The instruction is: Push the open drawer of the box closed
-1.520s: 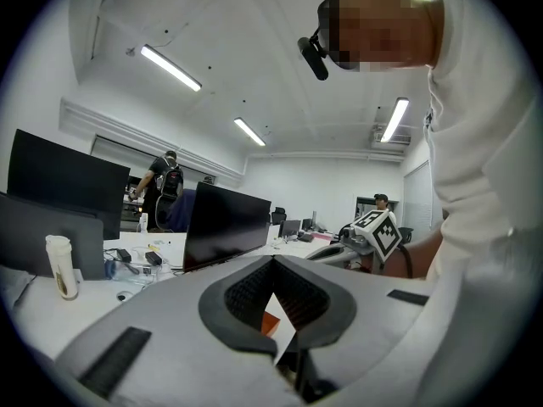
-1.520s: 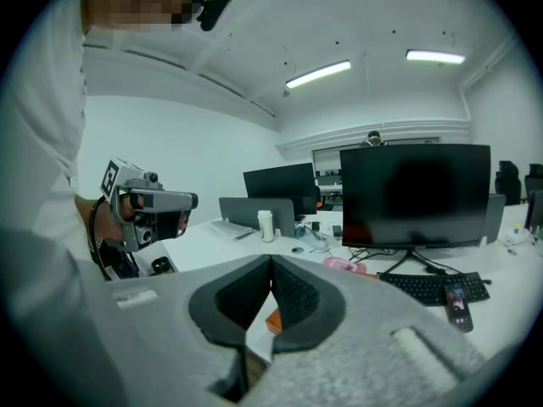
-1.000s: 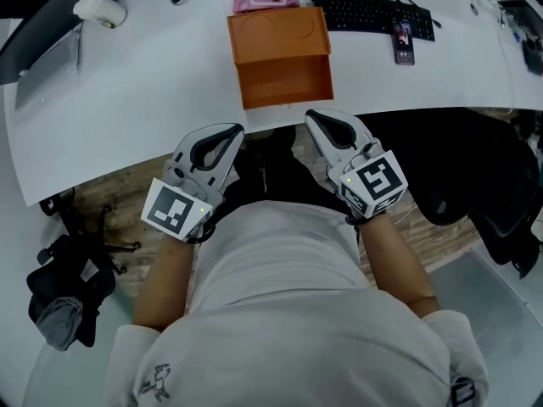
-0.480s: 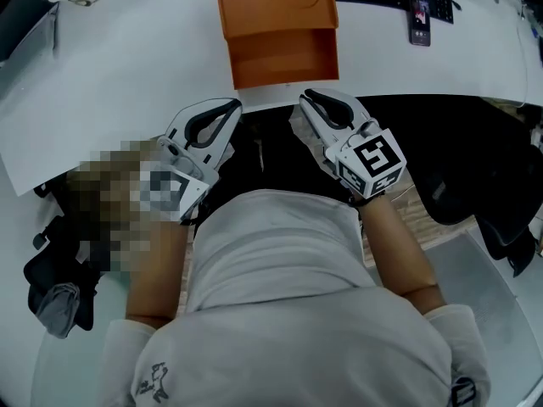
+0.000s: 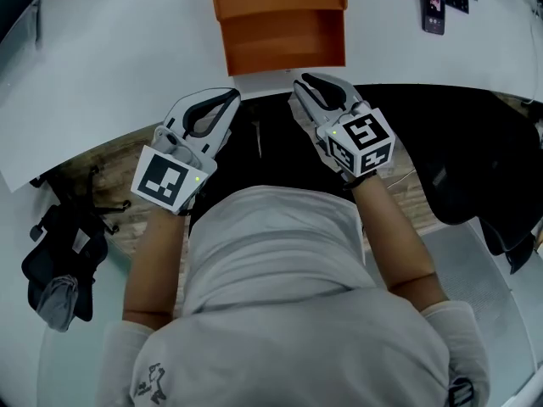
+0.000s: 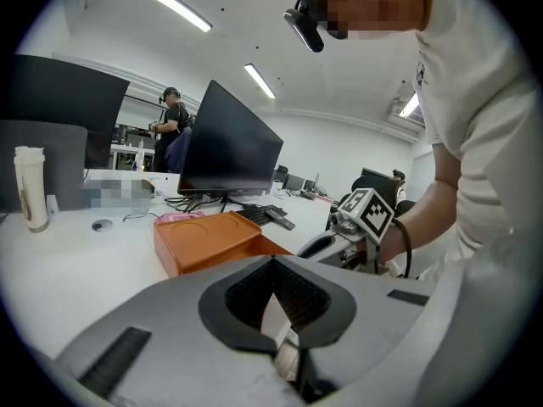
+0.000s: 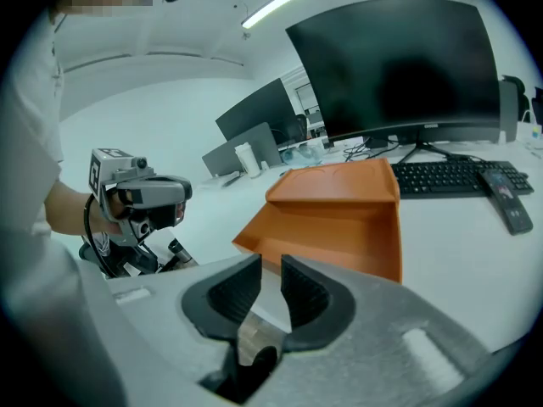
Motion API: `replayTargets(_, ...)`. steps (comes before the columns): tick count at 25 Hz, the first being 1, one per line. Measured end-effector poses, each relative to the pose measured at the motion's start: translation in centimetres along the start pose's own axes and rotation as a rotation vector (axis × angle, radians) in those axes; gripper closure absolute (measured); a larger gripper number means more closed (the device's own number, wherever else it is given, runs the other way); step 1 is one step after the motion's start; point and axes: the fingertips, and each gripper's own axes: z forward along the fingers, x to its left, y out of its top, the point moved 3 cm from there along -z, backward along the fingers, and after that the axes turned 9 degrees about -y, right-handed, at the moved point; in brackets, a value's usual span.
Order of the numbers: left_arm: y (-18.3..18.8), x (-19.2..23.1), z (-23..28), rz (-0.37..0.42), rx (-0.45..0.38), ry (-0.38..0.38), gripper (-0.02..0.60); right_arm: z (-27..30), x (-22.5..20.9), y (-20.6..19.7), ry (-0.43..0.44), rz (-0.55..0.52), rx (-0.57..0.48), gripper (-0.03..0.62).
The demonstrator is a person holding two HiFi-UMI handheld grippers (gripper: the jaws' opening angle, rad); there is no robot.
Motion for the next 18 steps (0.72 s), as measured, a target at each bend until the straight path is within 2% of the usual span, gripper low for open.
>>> replayTargets(13, -2.9, 2.1, 1.9, -0.034, 0.030, 0.010, 0.583, 4.9, -1.4, -4.2, -0.035, 0.084, 0.113, 0.505)
replayTargets(18, -3.5, 2.4, 2.6, -0.050, 0.037, 0.004, 0.583, 6.1, -2.1, -4.9, -0.034, 0.108, 0.122, 0.502)
